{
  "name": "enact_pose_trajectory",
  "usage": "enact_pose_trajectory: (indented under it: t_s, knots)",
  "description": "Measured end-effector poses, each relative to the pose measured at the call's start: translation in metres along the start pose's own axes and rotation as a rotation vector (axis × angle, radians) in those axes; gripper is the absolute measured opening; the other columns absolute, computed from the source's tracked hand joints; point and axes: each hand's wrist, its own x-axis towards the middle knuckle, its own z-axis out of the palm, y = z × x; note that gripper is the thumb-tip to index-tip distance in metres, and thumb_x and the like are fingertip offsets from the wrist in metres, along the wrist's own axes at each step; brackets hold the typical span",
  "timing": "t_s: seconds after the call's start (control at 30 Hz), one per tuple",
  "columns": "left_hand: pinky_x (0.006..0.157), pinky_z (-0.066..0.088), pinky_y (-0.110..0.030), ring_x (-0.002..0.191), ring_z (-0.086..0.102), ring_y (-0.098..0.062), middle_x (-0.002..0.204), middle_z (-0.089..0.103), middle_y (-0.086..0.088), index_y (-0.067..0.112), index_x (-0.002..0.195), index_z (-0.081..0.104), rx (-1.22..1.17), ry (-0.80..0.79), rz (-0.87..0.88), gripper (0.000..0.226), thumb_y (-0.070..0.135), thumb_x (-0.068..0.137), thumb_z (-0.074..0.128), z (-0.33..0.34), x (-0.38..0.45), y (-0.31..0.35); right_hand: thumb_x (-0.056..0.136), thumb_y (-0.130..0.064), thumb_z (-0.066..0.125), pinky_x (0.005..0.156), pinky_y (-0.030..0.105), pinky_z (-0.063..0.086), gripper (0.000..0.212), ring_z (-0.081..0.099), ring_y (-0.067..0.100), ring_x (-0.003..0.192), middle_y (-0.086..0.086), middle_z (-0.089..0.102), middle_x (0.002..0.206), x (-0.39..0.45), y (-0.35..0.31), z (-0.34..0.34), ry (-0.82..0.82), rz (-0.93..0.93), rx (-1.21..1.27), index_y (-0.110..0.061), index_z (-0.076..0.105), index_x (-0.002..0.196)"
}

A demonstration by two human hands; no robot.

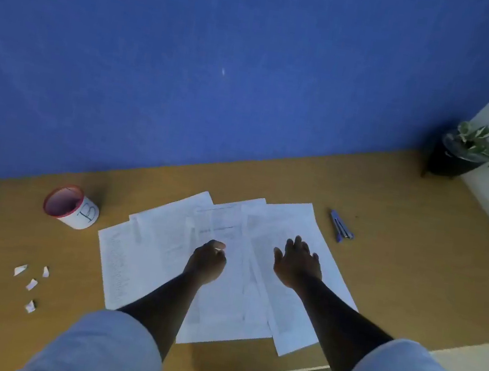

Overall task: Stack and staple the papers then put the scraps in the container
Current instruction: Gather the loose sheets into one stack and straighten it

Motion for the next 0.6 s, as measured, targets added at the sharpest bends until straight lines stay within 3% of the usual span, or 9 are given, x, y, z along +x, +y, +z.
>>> enact_pose_trajectory:
  t_s: [0.13,0.27,0.47,0.53,0.6]
  knots:
    - [0.097,0.050,-0.029,0.123,0.056,-0.023,0.144,0.054,-0.007,0.015,0.140,0.051,-0.050,-0.122,-0.079,0.042,0.017,0.099,0.042,0.017,0.007,-0.005,0.101,-0.050,0.024,0.117,0.054,0.021,0.065,0.019,0.033,0.148,0.014,0.009,0.163,0.000,0.005,0.008,-0.114,0.083,0.026,-0.010,0.022,0.152]
    - [0.104,0.048,-0.032,0.123,0.058,-0.026,0.141,0.054,-0.011,0.011,0.144,0.046,-0.108,-0.207,-0.143,0.049,0.012,0.095,0.049,0.030,0.013,-0.005,0.101,-0.052,0.026,0.117,0.059,0.012,0.068,0.006,0.035,0.150,0.015,-0.003,0.163,0.001,0.006,0.017,-0.231,0.139,0.075,-0.012,0.011,0.154]
    - [0.109,0.046,-0.038,0.124,0.057,-0.026,0.139,0.055,-0.009,0.011,0.143,0.048,-0.289,-0.218,-0.230,0.056,0.020,0.088,0.058,0.042,0.024,-0.006,0.101,-0.047,0.033,0.119,0.055,0.015,0.069,-0.003,0.040,0.149,0.019,-0.010,0.162,0.008,-0.002,0.024,-0.264,0.169,0.228,-0.012,0.008,0.155]
    - [0.103,0.050,-0.035,0.114,0.062,-0.023,0.130,0.061,-0.011,0.009,0.126,0.060,-0.340,-0.214,-0.248,0.040,0.020,0.088,0.059,0.045,0.024,-0.003,0.100,-0.048,0.033,0.118,0.054,0.020,0.070,-0.002,0.041,0.148,0.020,-0.010,0.161,0.011,-0.004,0.024,-0.279,0.176,0.257,-0.012,0.008,0.155]
    - [0.090,0.052,-0.029,0.105,0.066,-0.024,0.119,0.066,-0.018,0.009,0.098,0.064,-0.391,-0.200,-0.264,0.012,0.016,0.088,0.060,0.047,0.024,0.000,0.100,-0.049,0.032,0.118,0.052,0.023,0.071,0.001,0.042,0.148,0.021,-0.008,0.161,0.013,-0.006,0.025,-0.283,0.181,0.255,-0.012,0.008,0.155]
